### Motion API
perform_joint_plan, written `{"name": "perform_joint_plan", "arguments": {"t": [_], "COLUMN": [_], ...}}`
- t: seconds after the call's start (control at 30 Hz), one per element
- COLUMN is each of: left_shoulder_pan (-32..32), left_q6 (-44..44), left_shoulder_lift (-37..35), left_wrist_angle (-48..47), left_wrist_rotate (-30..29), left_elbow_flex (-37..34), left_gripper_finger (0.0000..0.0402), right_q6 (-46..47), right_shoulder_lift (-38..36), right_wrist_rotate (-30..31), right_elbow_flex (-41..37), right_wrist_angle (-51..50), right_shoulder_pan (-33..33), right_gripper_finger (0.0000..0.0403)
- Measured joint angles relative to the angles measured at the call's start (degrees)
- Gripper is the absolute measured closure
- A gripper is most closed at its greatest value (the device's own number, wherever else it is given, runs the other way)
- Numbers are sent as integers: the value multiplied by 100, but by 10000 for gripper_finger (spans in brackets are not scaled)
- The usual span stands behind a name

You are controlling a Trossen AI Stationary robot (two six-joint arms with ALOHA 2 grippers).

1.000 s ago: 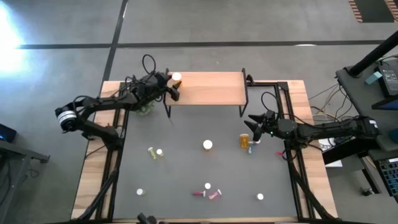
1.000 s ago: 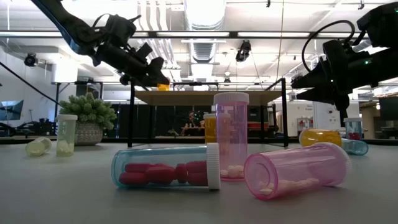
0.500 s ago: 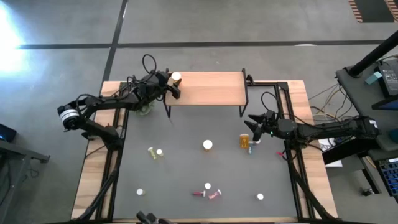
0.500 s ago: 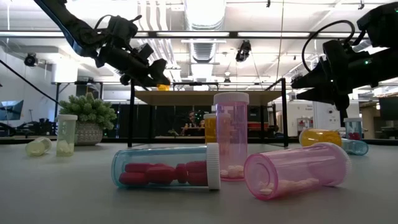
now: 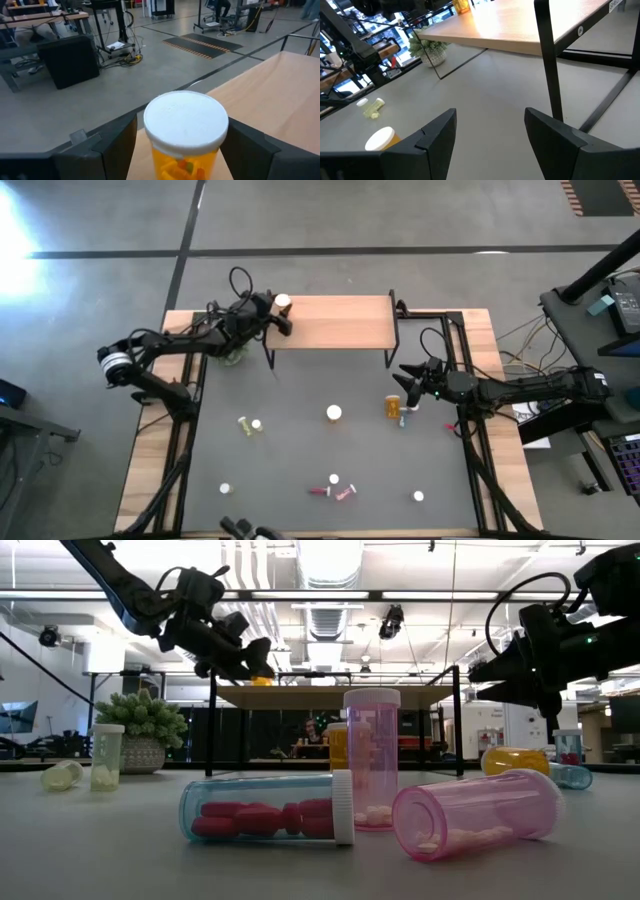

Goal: Pick and place medicine bottles onto shelf by color
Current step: Put the left orange pill bottle on the shelf

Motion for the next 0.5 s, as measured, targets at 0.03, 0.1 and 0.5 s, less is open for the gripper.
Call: {"name": "perform_joint_plan", "arguments": {"t": [0.03, 0.1, 0.5], "left_shoulder_pan": [2, 4, 11], "left_q6": [0, 1, -22], "left_shoulder_lift": [35, 115, 297], "left_wrist_angle": [1, -11, -60], "left_wrist_rotate": [-9, -37, -174], "left_elbow_flex": [28, 110, 326], "left_gripper_finger": [155, 155, 155], "right_q6": [-1, 0, 0], "right_shoulder_lift": [2, 0, 2], "right_wrist_rotate": [-1, -2, -2], "right_elbow_flex": [0, 0, 0], "right_wrist_angle": [0, 0, 0], "right_shoulder_pan": [0, 0, 0], "right_gripper_finger": [179, 179, 179]}}
